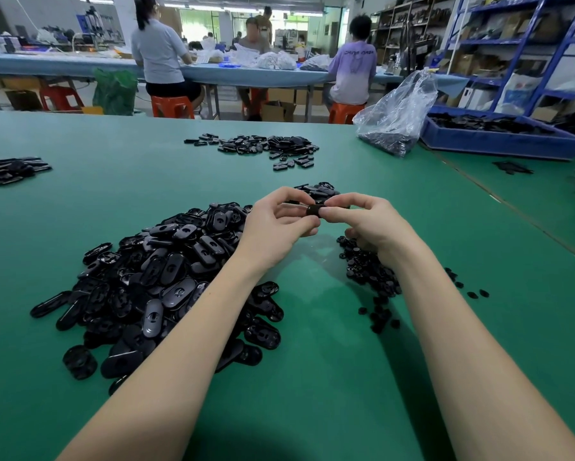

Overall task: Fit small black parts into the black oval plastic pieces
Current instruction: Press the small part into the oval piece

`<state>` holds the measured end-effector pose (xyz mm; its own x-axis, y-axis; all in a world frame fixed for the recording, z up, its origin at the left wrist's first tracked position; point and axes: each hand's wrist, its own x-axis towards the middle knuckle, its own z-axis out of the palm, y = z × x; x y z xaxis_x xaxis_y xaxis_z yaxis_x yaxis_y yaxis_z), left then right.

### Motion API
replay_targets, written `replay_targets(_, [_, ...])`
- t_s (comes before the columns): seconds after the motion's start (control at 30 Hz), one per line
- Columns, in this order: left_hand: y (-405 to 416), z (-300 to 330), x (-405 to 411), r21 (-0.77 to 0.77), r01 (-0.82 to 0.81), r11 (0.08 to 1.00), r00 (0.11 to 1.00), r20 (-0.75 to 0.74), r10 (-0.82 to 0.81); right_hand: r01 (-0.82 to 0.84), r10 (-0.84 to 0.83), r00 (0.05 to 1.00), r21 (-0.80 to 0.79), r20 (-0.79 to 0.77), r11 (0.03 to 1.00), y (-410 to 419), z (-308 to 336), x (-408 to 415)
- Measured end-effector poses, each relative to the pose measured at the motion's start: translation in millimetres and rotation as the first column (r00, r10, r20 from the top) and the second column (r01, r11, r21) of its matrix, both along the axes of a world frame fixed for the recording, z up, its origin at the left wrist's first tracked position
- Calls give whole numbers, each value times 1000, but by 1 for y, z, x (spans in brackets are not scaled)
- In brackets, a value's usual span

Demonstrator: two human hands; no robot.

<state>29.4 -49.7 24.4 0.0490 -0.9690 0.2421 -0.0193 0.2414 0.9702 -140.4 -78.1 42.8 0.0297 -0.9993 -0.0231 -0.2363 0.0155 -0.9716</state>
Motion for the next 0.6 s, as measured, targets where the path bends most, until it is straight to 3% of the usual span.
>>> replay_targets(0.17, [-1, 0, -1, 65, 63, 996, 995, -78, -58, -72, 70, 997, 48, 31, 996, -1, -3, -5])
replay_targets(0.6, [-6, -5, 2, 147, 21, 989, 1000, -24, -17, -147, 130, 982, -121, -138, 982, -1, -4, 2])
